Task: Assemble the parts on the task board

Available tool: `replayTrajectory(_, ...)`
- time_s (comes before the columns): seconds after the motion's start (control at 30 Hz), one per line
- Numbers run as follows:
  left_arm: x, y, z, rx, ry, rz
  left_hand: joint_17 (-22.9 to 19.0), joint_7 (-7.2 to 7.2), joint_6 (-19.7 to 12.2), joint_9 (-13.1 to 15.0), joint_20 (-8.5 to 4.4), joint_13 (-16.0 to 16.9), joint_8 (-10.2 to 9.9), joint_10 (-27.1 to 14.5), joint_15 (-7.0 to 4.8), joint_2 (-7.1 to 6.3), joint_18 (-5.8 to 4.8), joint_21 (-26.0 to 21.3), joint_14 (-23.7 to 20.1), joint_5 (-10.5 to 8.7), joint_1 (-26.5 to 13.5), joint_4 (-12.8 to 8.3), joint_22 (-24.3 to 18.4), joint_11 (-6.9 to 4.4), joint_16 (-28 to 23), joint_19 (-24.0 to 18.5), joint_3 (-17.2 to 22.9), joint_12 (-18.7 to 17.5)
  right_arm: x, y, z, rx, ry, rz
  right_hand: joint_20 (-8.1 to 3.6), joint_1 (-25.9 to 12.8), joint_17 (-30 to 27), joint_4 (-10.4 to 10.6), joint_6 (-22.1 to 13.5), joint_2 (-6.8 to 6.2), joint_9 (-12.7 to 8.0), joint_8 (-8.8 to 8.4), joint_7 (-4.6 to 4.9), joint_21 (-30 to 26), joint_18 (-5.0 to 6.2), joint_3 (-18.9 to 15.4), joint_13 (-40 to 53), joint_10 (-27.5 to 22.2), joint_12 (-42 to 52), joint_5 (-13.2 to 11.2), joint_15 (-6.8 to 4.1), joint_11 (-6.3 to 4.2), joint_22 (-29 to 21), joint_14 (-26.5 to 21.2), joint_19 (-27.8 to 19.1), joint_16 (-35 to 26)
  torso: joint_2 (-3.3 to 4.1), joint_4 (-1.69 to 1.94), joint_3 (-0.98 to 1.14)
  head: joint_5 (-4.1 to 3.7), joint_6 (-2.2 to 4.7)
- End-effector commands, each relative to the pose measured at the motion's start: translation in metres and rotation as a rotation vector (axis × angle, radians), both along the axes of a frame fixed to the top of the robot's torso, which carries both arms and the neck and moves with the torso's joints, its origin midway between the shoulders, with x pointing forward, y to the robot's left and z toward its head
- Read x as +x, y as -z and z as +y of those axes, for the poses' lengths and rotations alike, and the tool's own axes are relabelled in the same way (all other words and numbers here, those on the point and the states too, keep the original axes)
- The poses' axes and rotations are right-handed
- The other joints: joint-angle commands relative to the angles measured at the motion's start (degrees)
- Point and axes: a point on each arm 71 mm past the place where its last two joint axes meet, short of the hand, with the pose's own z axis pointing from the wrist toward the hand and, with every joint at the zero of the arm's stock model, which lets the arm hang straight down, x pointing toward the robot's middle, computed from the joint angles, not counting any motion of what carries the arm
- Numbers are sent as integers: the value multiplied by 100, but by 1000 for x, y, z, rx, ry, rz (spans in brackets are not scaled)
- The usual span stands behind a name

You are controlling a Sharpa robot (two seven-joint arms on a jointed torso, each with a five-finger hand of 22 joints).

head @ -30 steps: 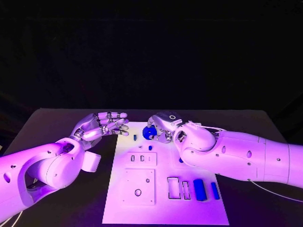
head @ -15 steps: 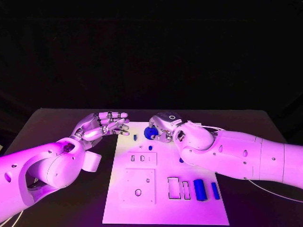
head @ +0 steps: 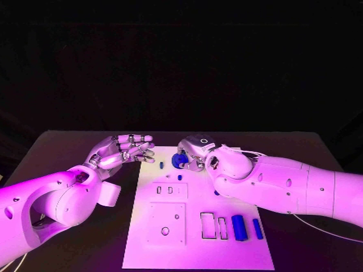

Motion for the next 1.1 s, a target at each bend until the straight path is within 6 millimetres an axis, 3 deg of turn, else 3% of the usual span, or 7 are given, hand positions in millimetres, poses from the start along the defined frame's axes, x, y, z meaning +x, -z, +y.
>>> replayTrajectory(0.03, -1, -1, -2, -5, 19, -7, 9, 185, -32, 7, -5, -9, -28, -31, -5, 55, -3, 38, -29, -27, -23, -21, 7, -5, 19, -48, 23, -18, -1, 4, 3, -11, -26, 20, 15, -181, 1183, 30, -102, 0, -34, -94, 7, 25, -82, -135, 1446, 533, -38, -215, 15, 42, 1510, 526, 600, 8, 6, 7, 0, -3, -9)
replayTrajectory(0.23, -1, -1, -1, -4, 16, -6, 10, 185, -32, 7, -4, -9, -28, -32, -4, 56, -3, 39, -32, -27, -26, -20, 8, -5, 18, -50, 24, -17, -2, 7, 2, -7, -24, 32, 20, -316, 1178, 41, -88, 11, -37, -138, 1, 25, -82, -320, 1435, 523, -49, -317, 12, 37, 1510, 525, 600, 6, 5, 3, 1, 2, -21)
replayTrajectory(0.3, -1, -1, -1, -4, 16, -6, 11, 186, -33, 7, -2, -9, -29, -34, -2, 56, -4, 42, -40, -27, -33, -18, 10, -3, 17, -58, 23, -17, -1, 7, 1, -4, -20, 38, 32, -530, 1182, 52, -141, 65, -51, -203, 26, 25, -82, -485, 1416, 507, -67, -324, 32, 57, 1510, 525, 600, 7, 2, -4, 0, 5, -19)
replayTrajectory(0.37, -1, -1, -1, -4, 16, -6, 11, 186, -33, 7, -2, -9, -29, -34, -2, 56, -4, 42, -40, -27, -33, -18, 10, -3, 17, -58, 23, -17, -1, 8, 0, -1, -17, 46, 46, -658, 1189, 62, -145, 128, -54, -236, 35, 25, -82, -583, 1411, 502, -73, -281, 45, 69, 1510, 527, 600, 10, 0, -5, -1, 7, -20)
replayTrajectory(0.43, 0, -1, -1, -4, 16, -6, 11, 186, -33, 7, -2, -9, -29, -34, -2, 56, -4, 42, -40, -27, -33, -18, 10, -3, 17, -58, 23, -17, 0, 9, 0, 0, -14, 56, 59, -988, 1203, 64, -130, 266, -54, -273, 44, 25, -82, -682, 1413, 503, -72, -35, 56, 75, 1510, 530, 600, 14, 2, -5, 3, 6, -24)
replayTrajectory(0.57, 0, -1, -1, -3, 14, -6, 15, 191, -38, 6, 1, -10, -33, -42, 3, 55, -6, 48, -55, -28, -49, -14, 14, 1, 15, -75, 20, -18, 0, 11, -1, -2, -9, 81, 62, -1173, 1224, 67, -103, 350, -50, -292, 40, 25, -82, -704, 1419, 508, -66, 38, 57, 75, 1510, 535, 600, 21, 2, -4, 7, 6, -26)
replayTrajectory(1.1, 1, -1, 0, -1, 10, -5, 20, 196, -47, 5, 6, -11, -38, -55, 9, 54, -8, 55, -70, -27, -69, -8, 20, 6, 15, -95, 17, -20, -3, 4, -14, 65, 15, 30, 58, -1275, 1228, 46, -51, 456, -41, -320, 29, 25, -82, -601, 1441, 527, -46, 267, 50, 64, 1510, 536, 600, 23, 1, 10, 15, 6, -5)
